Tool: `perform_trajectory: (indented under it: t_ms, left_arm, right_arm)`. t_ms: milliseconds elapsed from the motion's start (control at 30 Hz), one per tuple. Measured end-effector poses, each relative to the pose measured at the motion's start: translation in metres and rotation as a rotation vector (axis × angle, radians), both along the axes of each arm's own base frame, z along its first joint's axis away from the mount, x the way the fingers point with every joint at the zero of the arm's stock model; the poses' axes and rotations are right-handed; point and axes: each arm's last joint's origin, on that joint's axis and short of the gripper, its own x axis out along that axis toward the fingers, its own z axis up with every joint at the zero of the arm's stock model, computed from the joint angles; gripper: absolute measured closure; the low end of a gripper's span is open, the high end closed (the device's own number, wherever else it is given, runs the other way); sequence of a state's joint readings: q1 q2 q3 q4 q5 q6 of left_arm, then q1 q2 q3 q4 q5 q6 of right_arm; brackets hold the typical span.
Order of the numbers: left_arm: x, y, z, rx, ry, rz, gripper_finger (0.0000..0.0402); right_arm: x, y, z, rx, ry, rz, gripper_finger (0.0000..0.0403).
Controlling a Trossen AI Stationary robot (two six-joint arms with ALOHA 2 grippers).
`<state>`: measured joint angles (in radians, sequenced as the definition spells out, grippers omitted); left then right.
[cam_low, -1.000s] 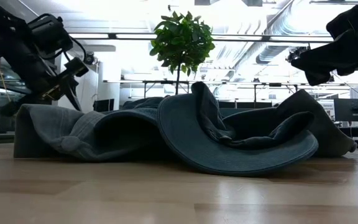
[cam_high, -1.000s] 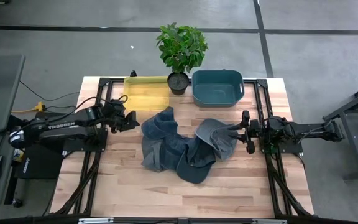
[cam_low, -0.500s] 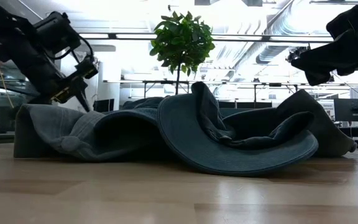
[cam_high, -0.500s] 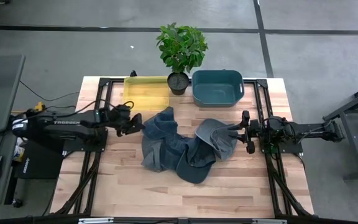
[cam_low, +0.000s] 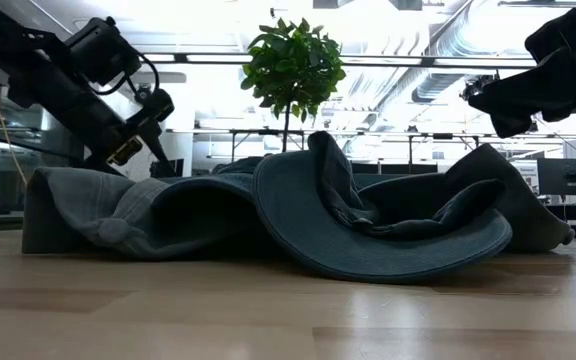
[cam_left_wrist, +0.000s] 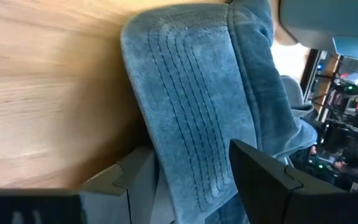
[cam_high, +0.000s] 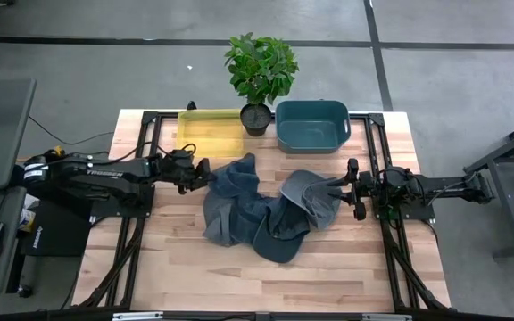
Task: Pick & Place hat
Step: Put the top blue cap into the blue bin
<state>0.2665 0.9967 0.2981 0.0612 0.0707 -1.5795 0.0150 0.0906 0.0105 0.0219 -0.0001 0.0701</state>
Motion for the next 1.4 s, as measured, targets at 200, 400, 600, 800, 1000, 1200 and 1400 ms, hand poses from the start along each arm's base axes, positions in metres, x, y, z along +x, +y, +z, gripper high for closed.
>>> perform_trajectory:
  t_ms: [200,400,600,800,1000,1200,1400]
  left_arm:
    - [0.000,0.000,0.000,0.005,0.001,0.006,0.0243]
    - [0.001,0.001,0.003,0.032,-0.023,0.002,0.0353]
    - [0.004,0.001,0.007,0.069,-0.058,-0.027,0.0386]
    - [0.006,0.002,0.013,0.111,-0.127,-0.027,0.0394]
    - [0.009,0.004,0.029,0.209,-0.188,-0.031,0.0394]
    - [0.008,0.004,0.051,0.274,-0.268,-0.044,0.0394]
    - [0.000,0.001,0.065,0.309,-0.334,-0.063,0.0394]
  right_arm:
    - [0.000,0.000,0.000,0.000,0.000,0.000,0.0269]
    - [0.000,0.000,0.000,0.000,0.000,0.000,0.0269]
    - [0.000,0.000,0.000,0.000,0.000,0.000,0.0269]
    - [0.000,0.000,0.000,0.000,0.000,0.000,0.0269]
    - [0.000,0.000,0.000,0.000,0.000,0.000,0.0269]
    - [0.000,0.000,0.000,0.000,-0.001,0.000,0.0269]
    - [0.000,0.000,0.000,0.000,-0.001,0.000,0.0269]
